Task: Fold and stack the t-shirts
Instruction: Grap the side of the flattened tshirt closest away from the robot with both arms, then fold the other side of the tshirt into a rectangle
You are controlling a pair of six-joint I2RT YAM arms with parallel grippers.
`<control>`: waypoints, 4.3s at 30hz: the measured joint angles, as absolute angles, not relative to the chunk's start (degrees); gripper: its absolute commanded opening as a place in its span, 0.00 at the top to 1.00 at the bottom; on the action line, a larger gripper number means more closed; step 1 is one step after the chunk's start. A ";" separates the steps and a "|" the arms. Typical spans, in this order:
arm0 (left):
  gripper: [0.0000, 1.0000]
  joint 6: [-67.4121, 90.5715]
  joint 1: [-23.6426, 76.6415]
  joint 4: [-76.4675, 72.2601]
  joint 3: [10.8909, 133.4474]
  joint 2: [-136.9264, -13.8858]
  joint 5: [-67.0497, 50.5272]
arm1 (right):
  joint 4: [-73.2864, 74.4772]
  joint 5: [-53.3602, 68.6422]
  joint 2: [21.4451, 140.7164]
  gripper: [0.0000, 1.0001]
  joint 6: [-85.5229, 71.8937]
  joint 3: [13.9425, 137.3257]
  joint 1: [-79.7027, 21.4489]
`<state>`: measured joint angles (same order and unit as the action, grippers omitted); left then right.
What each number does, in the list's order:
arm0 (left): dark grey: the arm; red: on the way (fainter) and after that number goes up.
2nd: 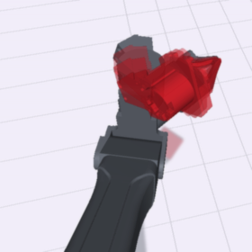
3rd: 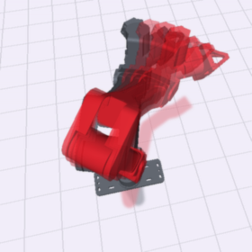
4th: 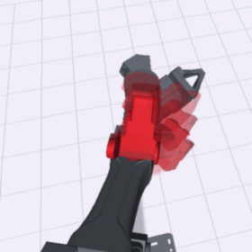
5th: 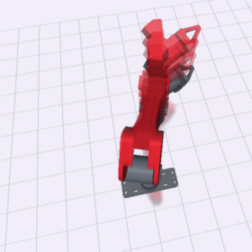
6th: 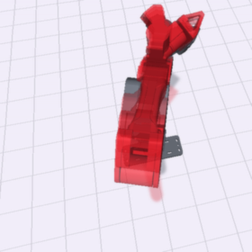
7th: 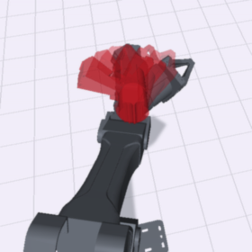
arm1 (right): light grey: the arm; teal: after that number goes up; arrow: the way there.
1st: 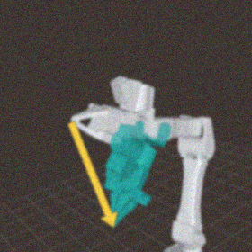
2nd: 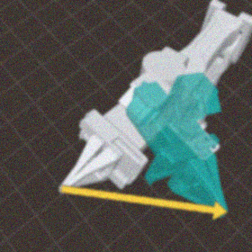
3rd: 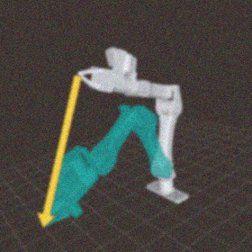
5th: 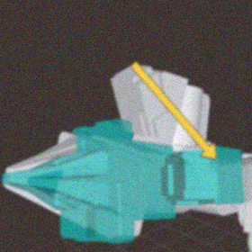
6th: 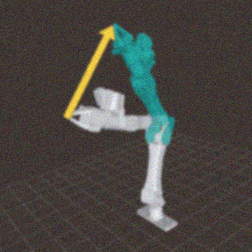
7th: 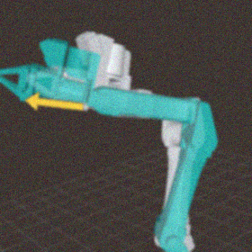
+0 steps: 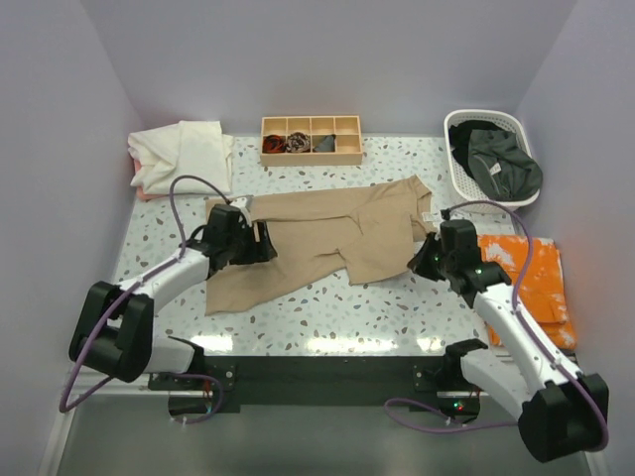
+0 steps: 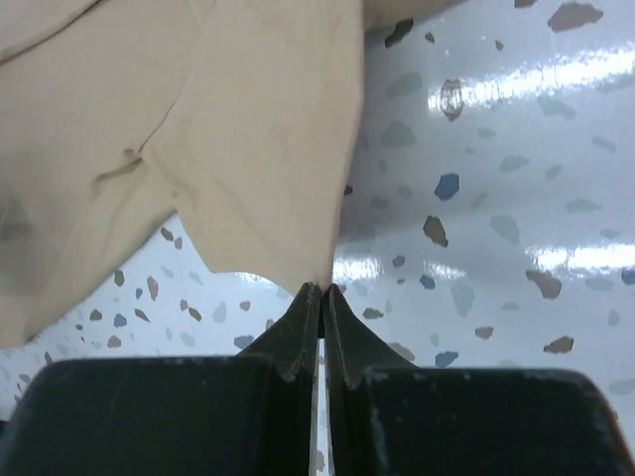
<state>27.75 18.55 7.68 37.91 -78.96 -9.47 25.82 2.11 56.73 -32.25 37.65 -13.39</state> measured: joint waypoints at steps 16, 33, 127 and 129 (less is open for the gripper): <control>0.25 29.71 18.85 23.55 37.50 -60.69 -6.74 | 49.21 2.52 33.30 1.00 -39.77 34.94 -14.35; 0.23 37.36 19.66 46.72 37.10 -55.40 0.47 | 53.80 4.86 32.88 1.00 -39.42 37.06 -14.37; 0.99 40.95 21.37 48.84 54.92 -84.75 18.90 | 44.42 -8.25 53.93 1.00 -32.47 53.76 -14.41; 0.99 39.77 20.10 48.14 55.77 -85.86 18.94 | 42.83 -8.97 56.40 1.00 -32.03 54.92 -14.41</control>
<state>39.77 20.10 48.14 55.77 -85.86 18.94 42.83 -8.97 56.40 -32.03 54.92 -14.41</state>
